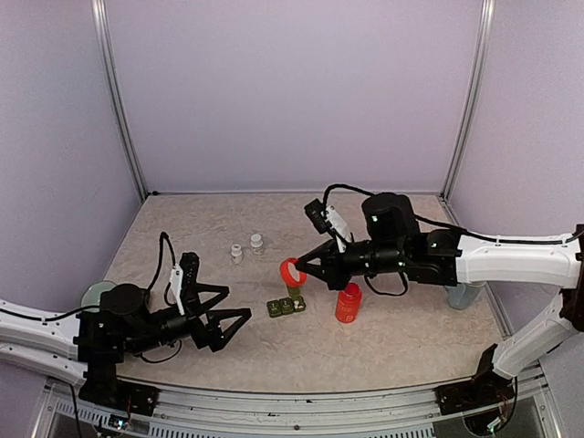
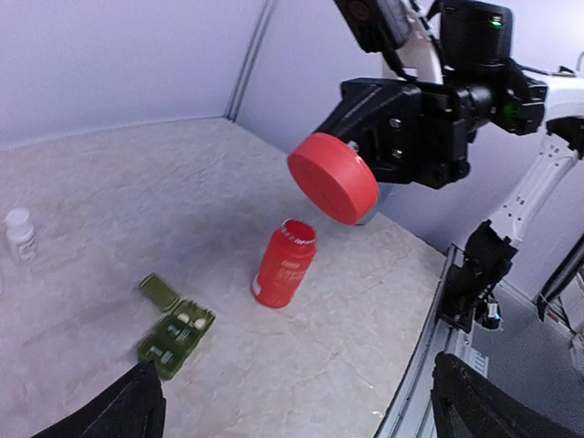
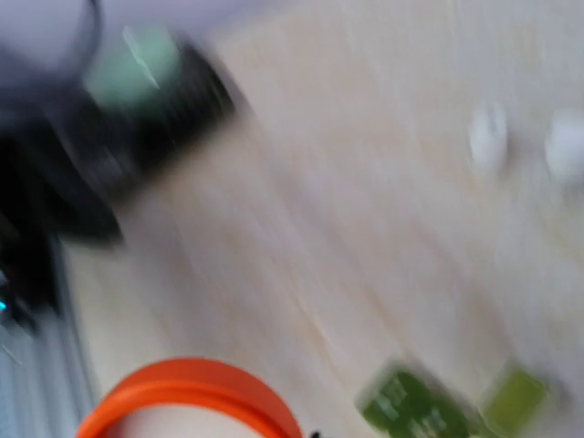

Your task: Sort the pills into containers

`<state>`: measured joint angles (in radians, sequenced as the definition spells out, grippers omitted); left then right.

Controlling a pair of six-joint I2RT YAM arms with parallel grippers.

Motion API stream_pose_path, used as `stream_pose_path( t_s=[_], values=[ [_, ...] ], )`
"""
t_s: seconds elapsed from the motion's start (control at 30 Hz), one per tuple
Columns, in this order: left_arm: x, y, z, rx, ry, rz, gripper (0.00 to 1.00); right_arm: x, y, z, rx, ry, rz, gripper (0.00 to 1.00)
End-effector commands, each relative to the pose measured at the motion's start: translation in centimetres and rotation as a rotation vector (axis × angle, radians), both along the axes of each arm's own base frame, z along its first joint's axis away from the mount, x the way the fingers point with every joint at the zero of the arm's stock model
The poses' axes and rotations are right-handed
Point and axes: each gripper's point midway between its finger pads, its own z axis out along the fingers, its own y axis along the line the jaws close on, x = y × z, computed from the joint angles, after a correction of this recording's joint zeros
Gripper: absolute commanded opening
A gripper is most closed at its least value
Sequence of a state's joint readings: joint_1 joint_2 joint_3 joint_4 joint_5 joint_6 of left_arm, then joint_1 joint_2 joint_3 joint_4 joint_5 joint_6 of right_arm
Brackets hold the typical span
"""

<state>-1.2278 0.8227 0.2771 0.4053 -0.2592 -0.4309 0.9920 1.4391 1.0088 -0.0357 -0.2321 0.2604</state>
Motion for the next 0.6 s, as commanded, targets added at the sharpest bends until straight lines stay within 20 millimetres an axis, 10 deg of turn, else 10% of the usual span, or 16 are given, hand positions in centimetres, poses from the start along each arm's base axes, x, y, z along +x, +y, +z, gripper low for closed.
stream_pose_path(
  t_s=[0.0,0.2,0.57],
  values=[
    [-3.1,-3.1,5.9,-0.087,-0.347,-0.23,0.99,-1.4,-0.6,5.1,0.269,0.045,0.031,0.0],
    [-4.1,-5.9,8.6,-0.135,-0.542,-0.309,0.99,-4.1,-2.4,9.7,0.535,0.112,0.122,0.0],
    [-4.4,-9.8,11.8,-0.141,-0.732,-0.339,0.98,-7.2,-3.3,10.5,0.676,0.247,0.257,0.0]
  ],
)
